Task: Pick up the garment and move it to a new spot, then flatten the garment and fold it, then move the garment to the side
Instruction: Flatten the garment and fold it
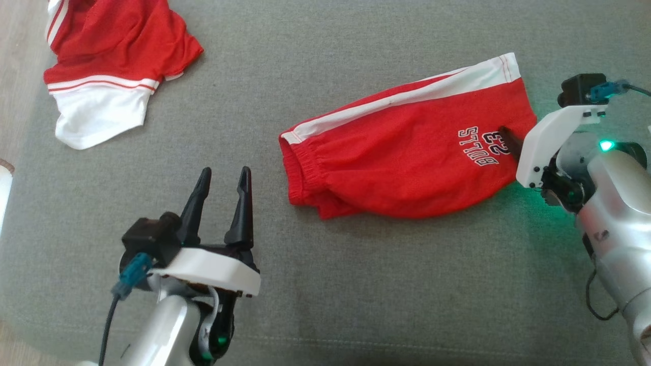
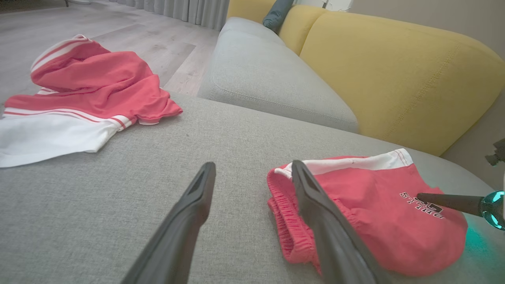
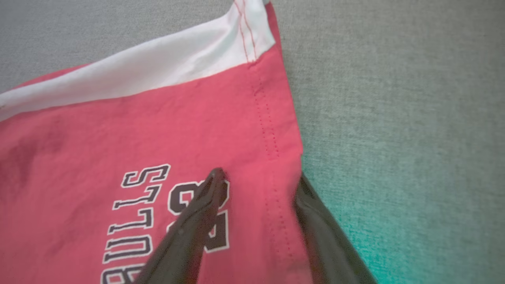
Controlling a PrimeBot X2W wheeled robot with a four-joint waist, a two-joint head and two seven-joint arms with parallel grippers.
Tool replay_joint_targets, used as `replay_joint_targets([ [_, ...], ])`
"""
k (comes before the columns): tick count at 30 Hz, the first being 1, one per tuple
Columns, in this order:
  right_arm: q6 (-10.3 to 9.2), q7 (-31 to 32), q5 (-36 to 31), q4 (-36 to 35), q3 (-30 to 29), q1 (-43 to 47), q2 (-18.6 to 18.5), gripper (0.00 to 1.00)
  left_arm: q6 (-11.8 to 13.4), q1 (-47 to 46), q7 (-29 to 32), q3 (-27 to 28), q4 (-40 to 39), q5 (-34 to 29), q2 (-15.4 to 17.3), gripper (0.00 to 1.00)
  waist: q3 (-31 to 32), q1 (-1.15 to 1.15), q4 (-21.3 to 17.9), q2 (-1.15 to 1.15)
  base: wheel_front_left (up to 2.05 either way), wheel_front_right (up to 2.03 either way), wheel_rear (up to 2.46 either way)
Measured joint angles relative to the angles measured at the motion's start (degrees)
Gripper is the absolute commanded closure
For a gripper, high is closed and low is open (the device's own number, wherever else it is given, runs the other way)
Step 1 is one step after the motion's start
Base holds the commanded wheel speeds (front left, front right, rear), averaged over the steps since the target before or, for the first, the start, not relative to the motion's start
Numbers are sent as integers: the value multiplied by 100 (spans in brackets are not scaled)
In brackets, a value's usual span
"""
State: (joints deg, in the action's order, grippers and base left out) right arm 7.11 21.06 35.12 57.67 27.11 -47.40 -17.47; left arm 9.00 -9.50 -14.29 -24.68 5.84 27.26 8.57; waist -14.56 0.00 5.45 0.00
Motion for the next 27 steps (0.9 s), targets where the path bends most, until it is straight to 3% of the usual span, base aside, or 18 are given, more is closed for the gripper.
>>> replay_joint_targets([
  [1,0,22,42,-29,30,3,-19,46,-1,1,0,19,1,-4,-9,0,-4,0,0,0,0,0,0],
  [6,0,-37,190,-146,130,26,-77,80,-51,2,0,138,7,-55,-23,0,-26,0,-41,0,0,0,0],
  [8,0,-160,220,-165,168,62,-78,100,-55,3,0,143,20,-80,-42,0,-19,0,-78,0,0,0,0],
  [19,0,-1128,523,-704,170,645,-142,100,-122,181,-1,294,88,-149,-51,0,176,0,-507,0,0,0,0],
  [27,0,-1400,575,-1088,-3,1159,-160,100,-145,229,0,309,97,-199,-31,0,226,0,-961,0,0,0,0],
])
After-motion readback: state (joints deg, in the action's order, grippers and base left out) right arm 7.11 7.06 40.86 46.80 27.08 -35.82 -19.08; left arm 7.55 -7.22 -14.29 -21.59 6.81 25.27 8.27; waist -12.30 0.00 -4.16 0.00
